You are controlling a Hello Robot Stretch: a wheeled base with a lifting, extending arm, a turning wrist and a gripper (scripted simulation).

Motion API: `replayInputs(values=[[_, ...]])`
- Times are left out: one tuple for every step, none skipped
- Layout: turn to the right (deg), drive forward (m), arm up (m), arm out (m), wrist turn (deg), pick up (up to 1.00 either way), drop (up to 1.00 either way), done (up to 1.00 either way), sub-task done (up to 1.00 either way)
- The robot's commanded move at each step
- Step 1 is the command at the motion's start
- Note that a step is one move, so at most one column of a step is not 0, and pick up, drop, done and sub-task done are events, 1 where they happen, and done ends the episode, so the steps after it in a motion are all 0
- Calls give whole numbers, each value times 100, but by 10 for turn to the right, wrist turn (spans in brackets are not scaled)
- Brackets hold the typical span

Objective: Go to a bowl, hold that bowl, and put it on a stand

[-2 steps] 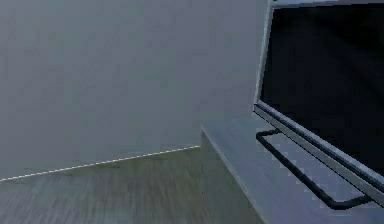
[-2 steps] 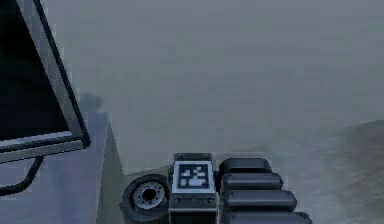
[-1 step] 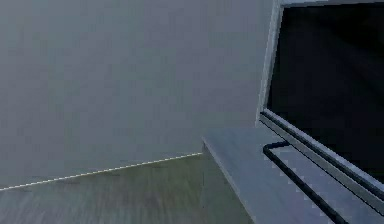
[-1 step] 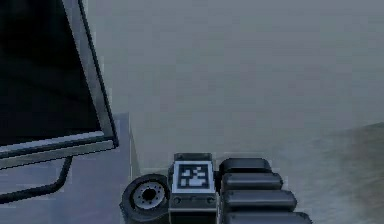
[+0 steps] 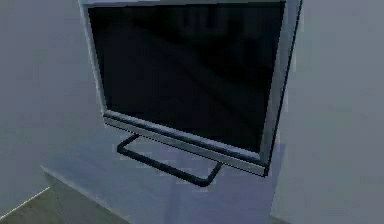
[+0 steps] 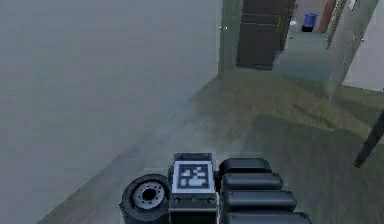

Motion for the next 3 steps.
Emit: replayInputs(values=[[450,0,0,0,0,0,0,0,0],[450,0,0,0,0,0,0,0,0],[120,0,0,0,0,0,0,0,0]])
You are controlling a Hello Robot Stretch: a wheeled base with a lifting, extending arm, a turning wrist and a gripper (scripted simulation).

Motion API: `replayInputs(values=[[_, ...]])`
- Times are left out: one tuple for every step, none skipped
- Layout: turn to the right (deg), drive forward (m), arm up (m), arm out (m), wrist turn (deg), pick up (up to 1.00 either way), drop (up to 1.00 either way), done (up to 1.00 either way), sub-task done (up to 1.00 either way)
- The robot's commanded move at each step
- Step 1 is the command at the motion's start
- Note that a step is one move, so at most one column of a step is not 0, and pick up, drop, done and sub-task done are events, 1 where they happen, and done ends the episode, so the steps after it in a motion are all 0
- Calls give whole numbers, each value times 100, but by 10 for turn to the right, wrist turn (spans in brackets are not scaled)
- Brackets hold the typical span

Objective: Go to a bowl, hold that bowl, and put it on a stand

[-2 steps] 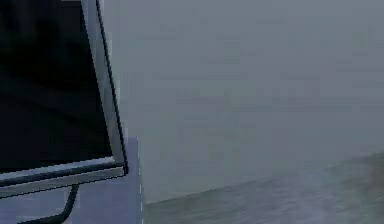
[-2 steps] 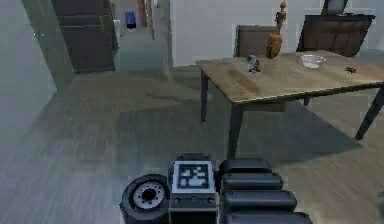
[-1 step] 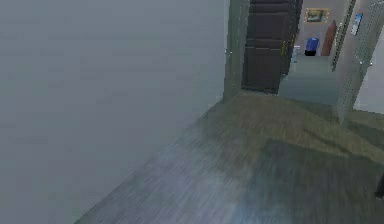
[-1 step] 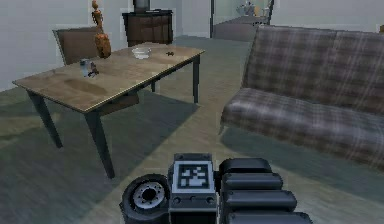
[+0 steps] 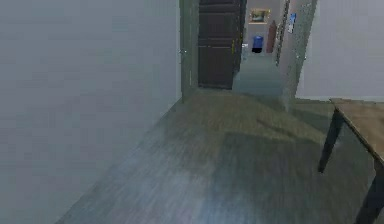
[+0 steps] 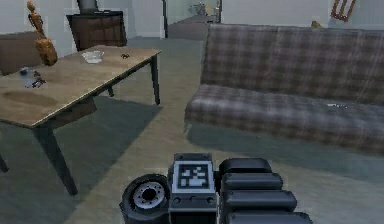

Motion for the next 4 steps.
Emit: replayInputs(values=[[0,35,0,0,0,0,0,0,0],[450,0,0,0,0,0,0,0,0],[450,0,0,0,0,0,0,0,0],[450,0,0,0,0,0,0,0,0]])
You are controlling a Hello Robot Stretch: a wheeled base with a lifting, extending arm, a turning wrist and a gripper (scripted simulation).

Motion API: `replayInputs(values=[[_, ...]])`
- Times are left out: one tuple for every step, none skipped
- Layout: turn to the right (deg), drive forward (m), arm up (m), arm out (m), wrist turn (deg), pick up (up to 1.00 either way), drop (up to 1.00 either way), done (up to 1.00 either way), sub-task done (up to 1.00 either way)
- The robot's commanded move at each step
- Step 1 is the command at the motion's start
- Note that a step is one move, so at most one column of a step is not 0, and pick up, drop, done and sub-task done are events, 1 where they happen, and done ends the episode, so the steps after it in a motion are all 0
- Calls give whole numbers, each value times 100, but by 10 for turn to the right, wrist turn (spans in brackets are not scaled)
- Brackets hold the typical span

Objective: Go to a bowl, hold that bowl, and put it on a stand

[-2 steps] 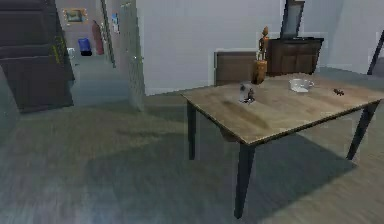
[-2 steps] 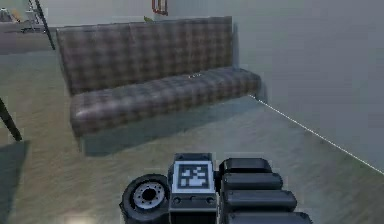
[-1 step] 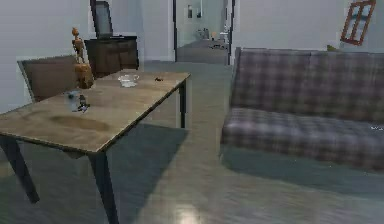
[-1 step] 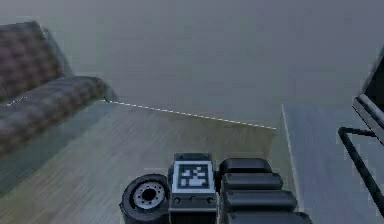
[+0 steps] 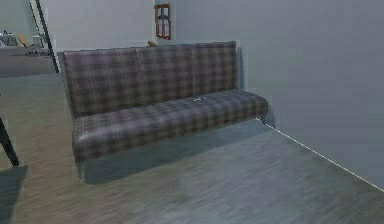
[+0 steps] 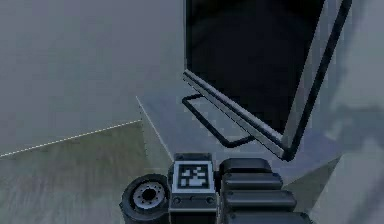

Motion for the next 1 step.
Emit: replayInputs(values=[[120,0,0,0,0,0,0,0,0]])
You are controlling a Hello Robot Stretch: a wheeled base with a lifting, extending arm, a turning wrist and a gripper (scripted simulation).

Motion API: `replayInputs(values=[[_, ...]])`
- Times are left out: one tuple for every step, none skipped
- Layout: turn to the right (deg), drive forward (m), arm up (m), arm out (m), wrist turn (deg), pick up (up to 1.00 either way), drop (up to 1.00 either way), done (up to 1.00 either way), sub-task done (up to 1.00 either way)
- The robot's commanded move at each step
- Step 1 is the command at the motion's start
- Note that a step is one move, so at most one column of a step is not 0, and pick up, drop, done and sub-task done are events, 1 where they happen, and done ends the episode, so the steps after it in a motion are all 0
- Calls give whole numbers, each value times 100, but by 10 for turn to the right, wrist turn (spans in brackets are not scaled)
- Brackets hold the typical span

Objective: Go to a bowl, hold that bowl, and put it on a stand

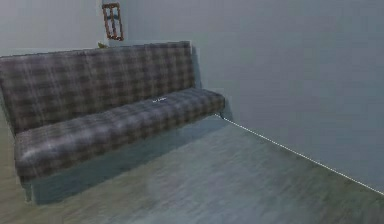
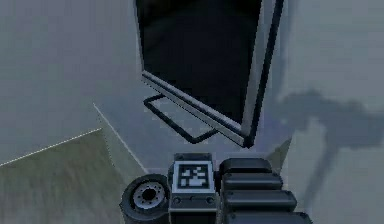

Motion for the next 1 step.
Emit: replayInputs(values=[[30,0,0,0,0,0,0,0,0]])
